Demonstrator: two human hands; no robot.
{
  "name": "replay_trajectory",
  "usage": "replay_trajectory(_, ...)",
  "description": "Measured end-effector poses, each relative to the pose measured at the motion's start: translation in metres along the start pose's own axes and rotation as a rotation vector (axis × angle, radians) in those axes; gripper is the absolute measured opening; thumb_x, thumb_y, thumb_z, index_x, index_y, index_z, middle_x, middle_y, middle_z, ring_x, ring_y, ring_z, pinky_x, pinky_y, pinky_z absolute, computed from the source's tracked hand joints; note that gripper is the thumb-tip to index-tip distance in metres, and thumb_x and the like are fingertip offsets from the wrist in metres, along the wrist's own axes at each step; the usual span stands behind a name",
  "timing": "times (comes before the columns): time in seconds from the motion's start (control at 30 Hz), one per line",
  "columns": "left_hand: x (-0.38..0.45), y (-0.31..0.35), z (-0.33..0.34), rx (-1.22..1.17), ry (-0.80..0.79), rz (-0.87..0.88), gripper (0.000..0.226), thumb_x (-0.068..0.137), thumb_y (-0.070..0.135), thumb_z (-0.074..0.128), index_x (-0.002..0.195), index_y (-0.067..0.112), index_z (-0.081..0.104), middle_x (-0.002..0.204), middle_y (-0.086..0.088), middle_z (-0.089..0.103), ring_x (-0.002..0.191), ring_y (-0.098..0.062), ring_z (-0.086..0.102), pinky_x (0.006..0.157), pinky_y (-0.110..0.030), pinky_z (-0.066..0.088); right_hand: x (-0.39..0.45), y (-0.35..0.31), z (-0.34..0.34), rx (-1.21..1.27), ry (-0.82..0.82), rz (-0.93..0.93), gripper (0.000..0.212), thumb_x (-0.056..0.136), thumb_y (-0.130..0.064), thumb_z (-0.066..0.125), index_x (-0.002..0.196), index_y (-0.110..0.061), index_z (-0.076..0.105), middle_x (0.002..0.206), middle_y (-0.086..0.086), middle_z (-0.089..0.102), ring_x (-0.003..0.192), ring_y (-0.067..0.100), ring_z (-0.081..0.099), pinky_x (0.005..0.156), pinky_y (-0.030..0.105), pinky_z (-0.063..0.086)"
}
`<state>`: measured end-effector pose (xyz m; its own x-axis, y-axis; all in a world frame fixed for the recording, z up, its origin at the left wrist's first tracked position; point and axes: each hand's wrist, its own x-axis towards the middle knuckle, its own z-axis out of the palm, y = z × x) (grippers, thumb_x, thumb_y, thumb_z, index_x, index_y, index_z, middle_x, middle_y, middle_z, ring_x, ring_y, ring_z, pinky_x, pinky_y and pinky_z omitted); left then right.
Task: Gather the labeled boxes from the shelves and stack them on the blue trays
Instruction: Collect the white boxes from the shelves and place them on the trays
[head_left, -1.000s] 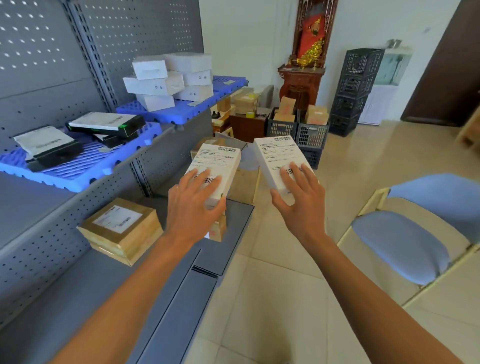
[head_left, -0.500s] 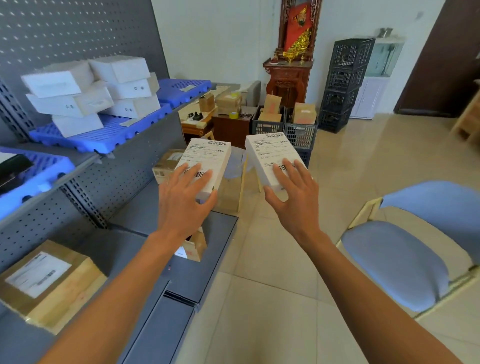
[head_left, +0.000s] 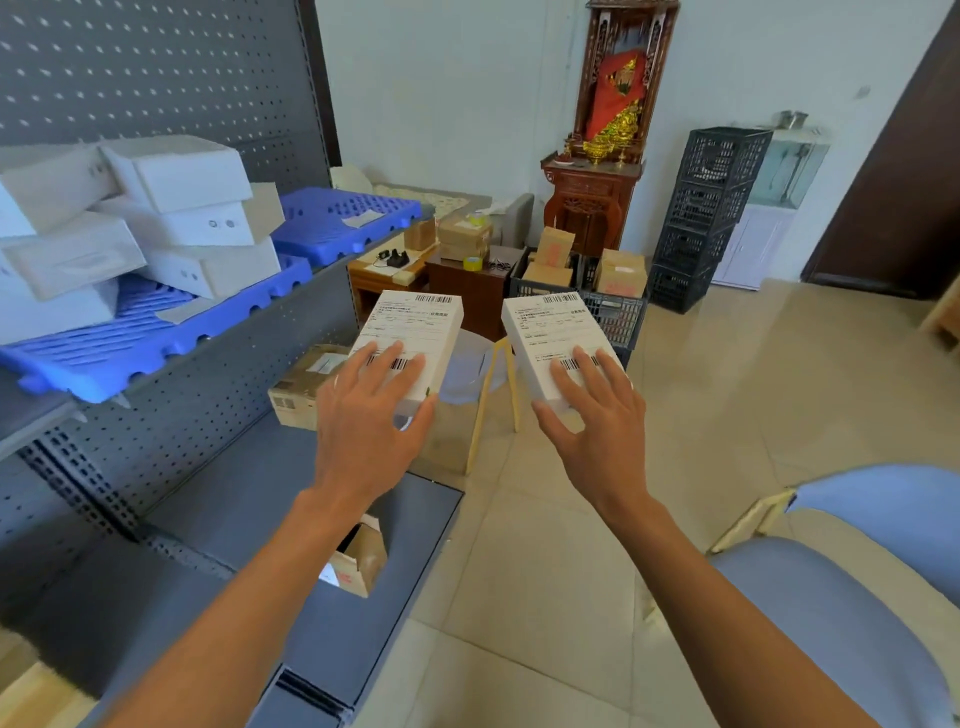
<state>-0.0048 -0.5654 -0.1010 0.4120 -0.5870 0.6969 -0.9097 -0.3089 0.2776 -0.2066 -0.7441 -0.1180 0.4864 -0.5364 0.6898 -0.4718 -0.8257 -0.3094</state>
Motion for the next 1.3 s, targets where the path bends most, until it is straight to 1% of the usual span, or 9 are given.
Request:
replay_trajectory(0.2, 0.066, -0.029, 0.039, 0.033, 0.013, -0.008, 0.056, 0.093, 0.055, 0.047, 0.133, 0.019, 0.062, 0.146, -0.006, 0.055, 0.138, -0.03, 0.046, 0.099, -0.061, 0.046, 0.077, 0.004, 0.052, 0.044, 0.029, -0.027, 0.049, 0.094, -0.048, 0.059, 0.137, -0.024, 0.058, 0.153, 0.004, 0.047, 0.146, 0.028, 0.033, 0.111, 0.051, 0.036)
replay_trajectory(0.37, 0.107, -0.052, 0.043, 0.094, 0.088, 0.011, 0.051, 0.093, 0.052, 0.05, 0.128, 0.019, 0.066, 0.141, -0.007, 0.059, 0.134, -0.032, 0.051, 0.091, -0.058, 0.05, 0.124, -0.003, 0.087, 0.095, 0.045, -0.059, 0.05, 0.093, -0.049, 0.058, 0.136, -0.023, 0.06, 0.151, 0.005, 0.049, 0.145, 0.029, 0.035, 0.11, 0.051, 0.035)
replay_trajectory(0.43, 0.122, -0.061, 0.042, 0.118, 0.103, 0.003, 0.051, 0.093, 0.052, 0.051, 0.129, 0.02, 0.065, 0.143, -0.006, 0.058, 0.136, -0.032, 0.049, 0.094, -0.058, 0.048, 0.146, -0.007, 0.102, 0.13, 0.045, -0.094, 0.049, 0.093, -0.049, 0.058, 0.136, -0.024, 0.06, 0.151, 0.004, 0.049, 0.145, 0.029, 0.035, 0.11, 0.051, 0.035)
replay_trajectory(0.53, 0.154, -0.074, 0.041, 0.168, 0.098, -0.042, 0.053, 0.094, 0.055, 0.047, 0.133, 0.022, 0.063, 0.146, -0.003, 0.055, 0.139, -0.029, 0.044, 0.1, -0.058, 0.043, 0.182, -0.012, 0.127, 0.197, 0.058, -0.112, 0.048, 0.092, -0.046, 0.062, 0.134, -0.022, 0.062, 0.149, 0.006, 0.051, 0.143, 0.03, 0.038, 0.111, 0.053, 0.037)
replay_trajectory(0.6, 0.179, -0.08, 0.044, 0.204, 0.106, -0.079, 0.054, 0.095, 0.056, 0.045, 0.134, 0.023, 0.062, 0.147, -0.002, 0.054, 0.14, -0.029, 0.042, 0.101, -0.058, 0.043, 0.206, -0.016, 0.146, 0.246, 0.051, -0.11, 0.048, 0.091, -0.045, 0.064, 0.133, -0.021, 0.063, 0.149, 0.006, 0.052, 0.144, 0.03, 0.038, 0.112, 0.053, 0.036)
replay_trajectory(0.77, 0.228, -0.094, 0.064, 0.253, 0.158, -0.153, 0.052, 0.095, 0.056, 0.047, 0.132, 0.023, 0.064, 0.145, -0.002, 0.055, 0.138, -0.029, 0.042, 0.098, -0.057, 0.043, 0.266, -0.019, 0.194, 0.343, 0.019, -0.166, 0.055, 0.093, -0.054, 0.049, 0.131, -0.019, 0.065, 0.147, 0.008, 0.054, 0.142, 0.032, 0.04, 0.11, 0.055, 0.039)
replay_trajectory(0.9, 0.26, -0.108, 0.079, 0.346, 0.166, -0.207, 0.048, 0.095, 0.052, 0.05, 0.129, 0.022, 0.066, 0.142, -0.002, 0.058, 0.136, -0.031, 0.045, 0.095, -0.058, 0.044, 0.314, -0.016, 0.229, 0.417, -0.033, -0.21, 0.053, 0.093, -0.054, 0.053, 0.131, -0.02, 0.066, 0.146, 0.007, 0.054, 0.143, 0.029, 0.04, 0.11, 0.054, 0.039)
replay_trajectory(1.03, 0.279, -0.125, 0.09, 0.418, 0.14, -0.308, 0.05, 0.094, 0.052, 0.049, 0.131, 0.023, 0.065, 0.145, -0.002, 0.056, 0.138, -0.031, 0.042, 0.098, -0.058, 0.041, 0.353, -0.014, 0.254, 0.473, -0.066, -0.258, 0.053, 0.092, -0.056, 0.053, 0.13, -0.022, 0.067, 0.145, 0.006, 0.055, 0.142, 0.028, 0.04, 0.109, 0.055, 0.039)
replay_trajectory(1.3, 0.303, -0.143, 0.107, 0.508, 0.097, -0.457, 0.041, 0.094, 0.043, 0.065, 0.127, 0.02, 0.068, 0.141, -0.005, 0.059, 0.137, -0.033, 0.044, 0.099, -0.06, 0.041, 0.404, -0.022, 0.297, 0.533, -0.109, -0.388, 0.045, 0.09, -0.045, 0.067, 0.128, -0.022, 0.068, 0.143, 0.008, 0.057, 0.14, 0.031, 0.042, 0.106, 0.055, 0.041)
